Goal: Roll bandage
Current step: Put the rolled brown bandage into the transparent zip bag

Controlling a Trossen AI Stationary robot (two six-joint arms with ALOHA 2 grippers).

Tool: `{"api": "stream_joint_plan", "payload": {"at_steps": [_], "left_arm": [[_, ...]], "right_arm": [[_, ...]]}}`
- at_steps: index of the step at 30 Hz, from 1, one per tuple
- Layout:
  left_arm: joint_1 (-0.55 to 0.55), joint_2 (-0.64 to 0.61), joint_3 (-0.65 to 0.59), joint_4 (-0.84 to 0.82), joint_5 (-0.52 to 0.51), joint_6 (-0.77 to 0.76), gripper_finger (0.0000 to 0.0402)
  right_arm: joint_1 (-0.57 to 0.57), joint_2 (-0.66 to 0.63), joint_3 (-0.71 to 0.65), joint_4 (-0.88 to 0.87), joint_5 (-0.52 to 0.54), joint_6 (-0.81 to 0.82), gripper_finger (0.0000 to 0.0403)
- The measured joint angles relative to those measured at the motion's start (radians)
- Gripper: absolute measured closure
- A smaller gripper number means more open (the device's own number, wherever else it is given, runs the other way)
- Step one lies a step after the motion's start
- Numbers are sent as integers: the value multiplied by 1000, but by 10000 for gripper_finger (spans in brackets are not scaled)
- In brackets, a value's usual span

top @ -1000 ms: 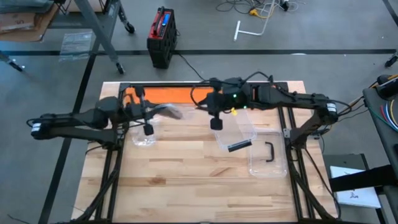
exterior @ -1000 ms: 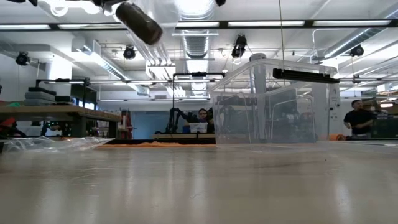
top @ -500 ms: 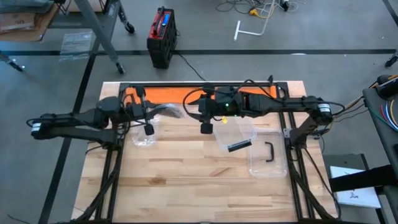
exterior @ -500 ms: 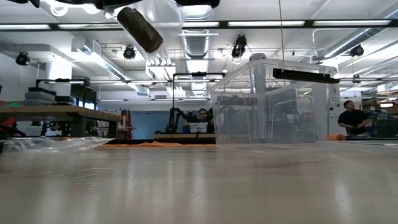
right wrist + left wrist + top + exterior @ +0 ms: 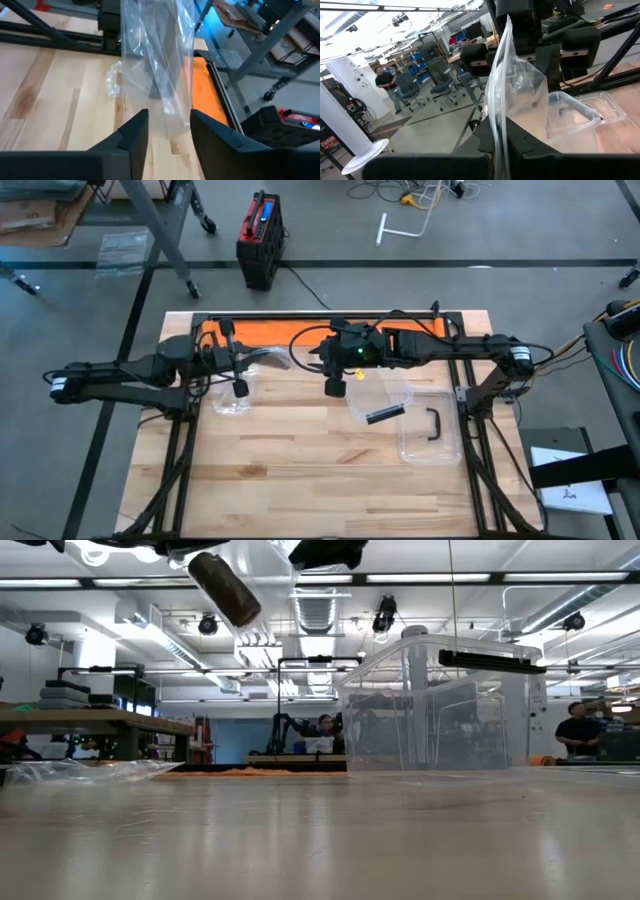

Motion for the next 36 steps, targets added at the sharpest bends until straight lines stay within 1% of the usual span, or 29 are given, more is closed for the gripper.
{"api": "stream_joint_plan", "payload": {"at_steps": [4,10,12,15,18,23,25,27,29,30,32,36], "left_arm": [[0,2,0,8,0,0,401],[0,-1,0,19,0,-19,401],[0,-10,0,18,-1,-27,401],[0,-35,0,15,-2,-40,401],[0,-61,-1,-8,-2,-44,401],[0,-81,-1,-11,-2,-47,401],[0,-79,-1,-8,-2,-47,401],[0,-72,-1,1,-2,-47,401],[0,-61,-1,-2,-2,-48,401],[0,-54,0,-4,-1,-47,401],[0,-44,-1,-6,-1,-46,401],[0,-15,0,20,-1,-45,401]], "right_arm": [[-3,0,0,17,-1,-14,311],[-13,14,-3,-6,1,-14,391],[-13,8,-3,-12,20,-6,397],[-11,-16,-3,-64,107,28,401],[-11,-38,-1,-101,132,70,401],[-8,-32,0,-102,108,92,402],[-8,-30,-1,-87,62,87,398],[-9,-30,-1,-65,-9,72,390],[-8,-31,9,-61,-66,68,378],[-6,-33,16,-56,-78,61,369],[-3,-40,25,-30,-80,42,349],[-4,-38,27,111,-80,28,305]]}}
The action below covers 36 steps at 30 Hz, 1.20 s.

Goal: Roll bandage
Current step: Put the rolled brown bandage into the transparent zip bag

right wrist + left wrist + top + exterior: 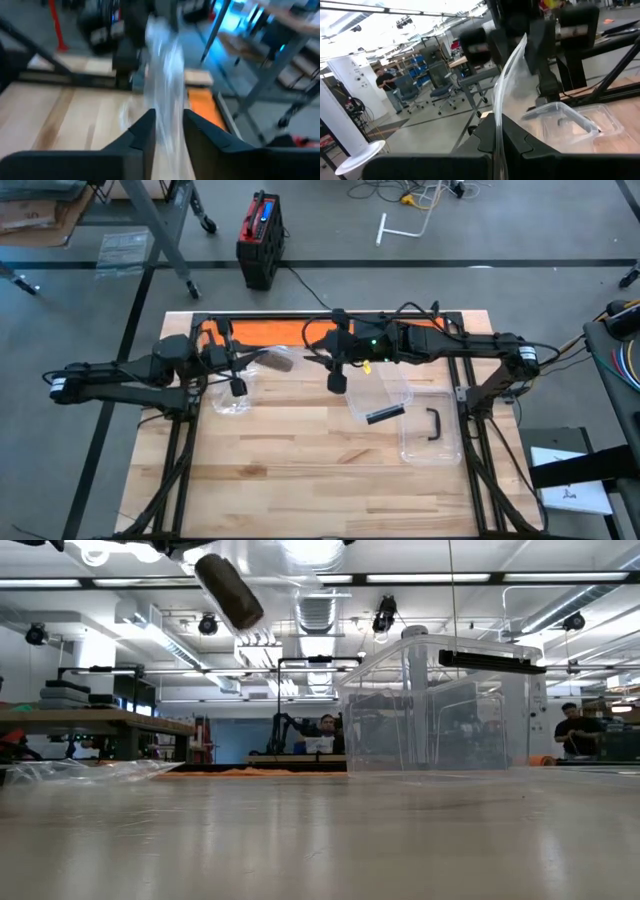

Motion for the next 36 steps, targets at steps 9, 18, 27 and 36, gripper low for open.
{"api": "stream_joint_plan", "payload": {"at_steps": [9,18,27,36], "left_arm": [[0,65,0,16,1,1,401],[0,113,0,34,1,23,401],[0,172,1,76,5,27,401],[0,184,1,78,17,27,401]], "right_arm": [[0,59,0,115,-2,-16,274],[-24,20,0,0,154,-46,392],[-96,-5,0,-62,-410,82,401],[-75,0,0,-219,-104,70,402]]}}
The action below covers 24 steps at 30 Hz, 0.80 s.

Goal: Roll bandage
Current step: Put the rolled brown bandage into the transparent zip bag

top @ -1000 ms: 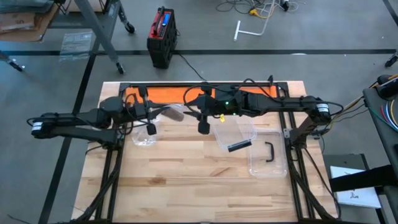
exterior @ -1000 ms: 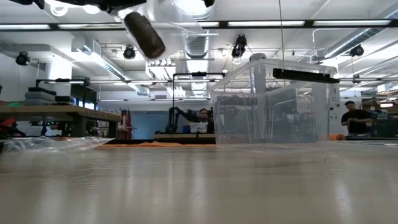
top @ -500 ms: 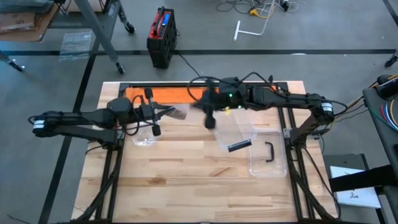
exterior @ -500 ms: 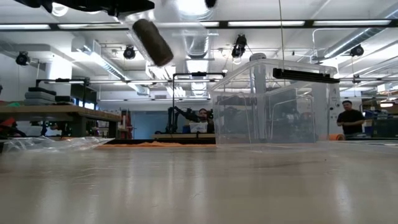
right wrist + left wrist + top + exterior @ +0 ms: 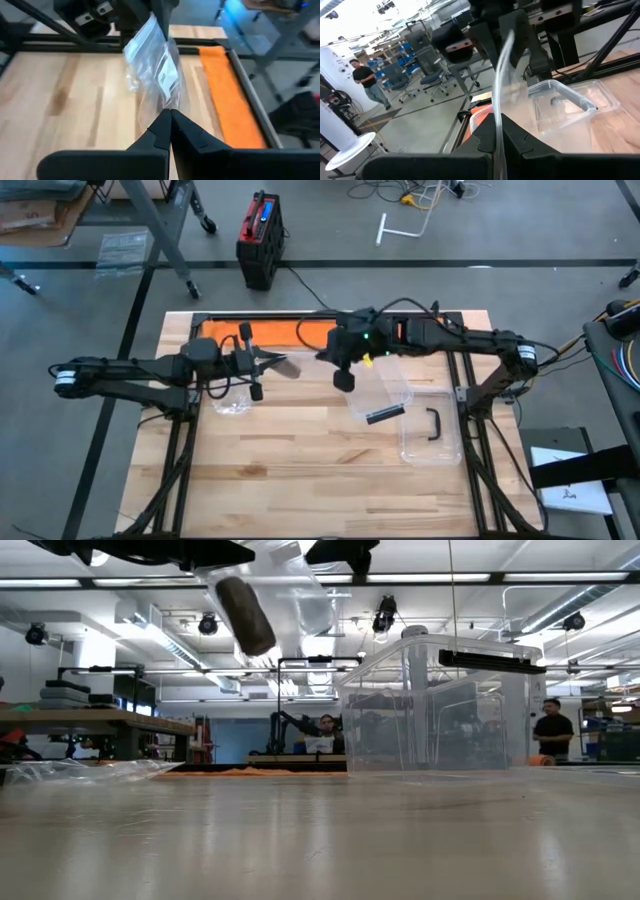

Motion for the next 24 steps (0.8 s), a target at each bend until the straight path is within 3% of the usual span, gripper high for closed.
{"api": "stream_joint_plan", "payload": {"at_steps": [6,7,9,13,14,15,16,18,22,24], "left_arm": [[0,-4,0,0,0,0,401],[0,-4,0,0,0,0,401],[0,-4,0,5,0,0,401],[0,-4,0,5,0,0,402],[0,-4,0,7,0,0,402],[0,-4,0,8,1,0,402],[0,-4,0,7,1,0,402],[0,-4,0,7,3,0,402],[0,-4,0,7,6,0,402],[0,-4,0,7,6,0,402]], "right_arm": [[34,11,1,43,-290,-60,401],[36,15,1,36,-294,-80,401],[26,20,0,31,-158,-77,401],[13,20,1,2,486,14,401],[14,19,1,-28,606,34,401],[14,20,1,-41,666,54,401],[14,20,1,-48,652,59,401],[13,17,1,-42,428,60,401],[12,28,1,53,-420,-72,401],[19,36,1,64,-750,-163,401]]}}
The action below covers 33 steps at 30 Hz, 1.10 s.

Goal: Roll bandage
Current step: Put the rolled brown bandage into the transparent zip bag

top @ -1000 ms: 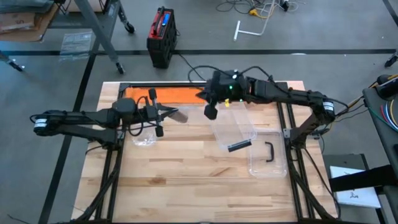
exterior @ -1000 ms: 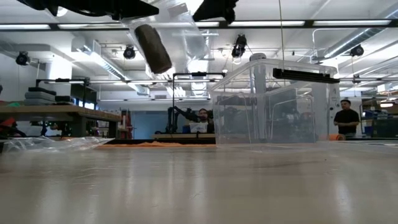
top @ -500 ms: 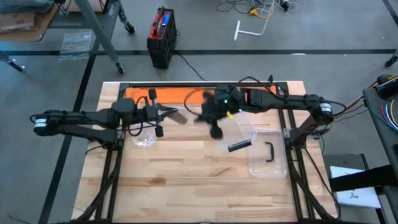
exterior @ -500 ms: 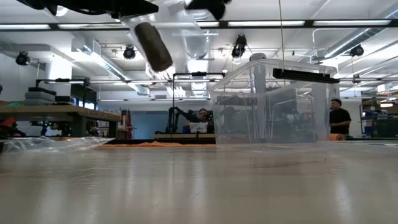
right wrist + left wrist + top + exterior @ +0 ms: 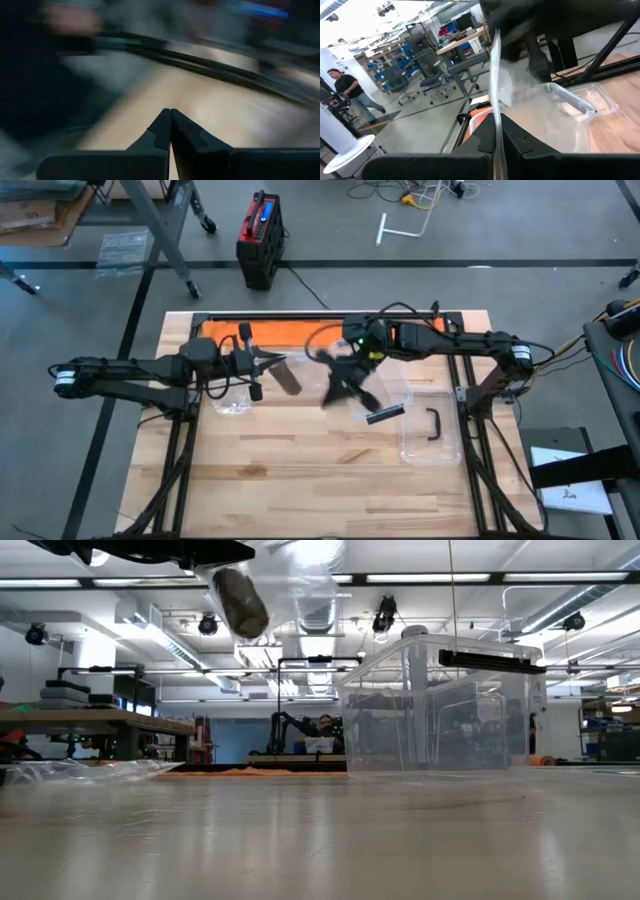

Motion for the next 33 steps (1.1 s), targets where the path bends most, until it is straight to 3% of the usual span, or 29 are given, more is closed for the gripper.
{"api": "stream_joint_plan", "payload": {"at_steps": [1,2,4,6,10,11,12,14,18,22,26,33], "left_arm": [[0,0,0,0,0,0,402],[0,0,0,0,-1,0,402],[0,0,0,0,-3,0,402],[0,0,0,0,-3,0,402],[0,0,0,0,-5,0,402],[0,0,0,1,-5,0,402],[0,0,0,0,-5,0,402],[0,0,0,0,-5,0,402],[0,10,0,40,-4,-1,402],[2,58,0,182,47,-14,402],[2,171,58,236,89,-6,402],[24,454,355,101,99,1,402]], "right_arm": [[2,1,0,-3,-60,-19,401],[3,0,0,-3,-42,-20,401],[-5,-6,0,-12,174,21,401],[-15,-11,0,-56,570,80,401],[-27,-11,-1,-263,1560,256,401],[-32,-11,-1,-329,1718,284,401],[-35,-14,-1,-386,1805,305,401],[-40,-33,-1,-480,1776,333,401],[-69,-63,-5,-522,1453,322,401],[-84,-86,-9,-521,1296,287,401],[-84,-135,-15,-561,1272,285,401],[-87,-315,-16,-633,1350,274,401]]}}
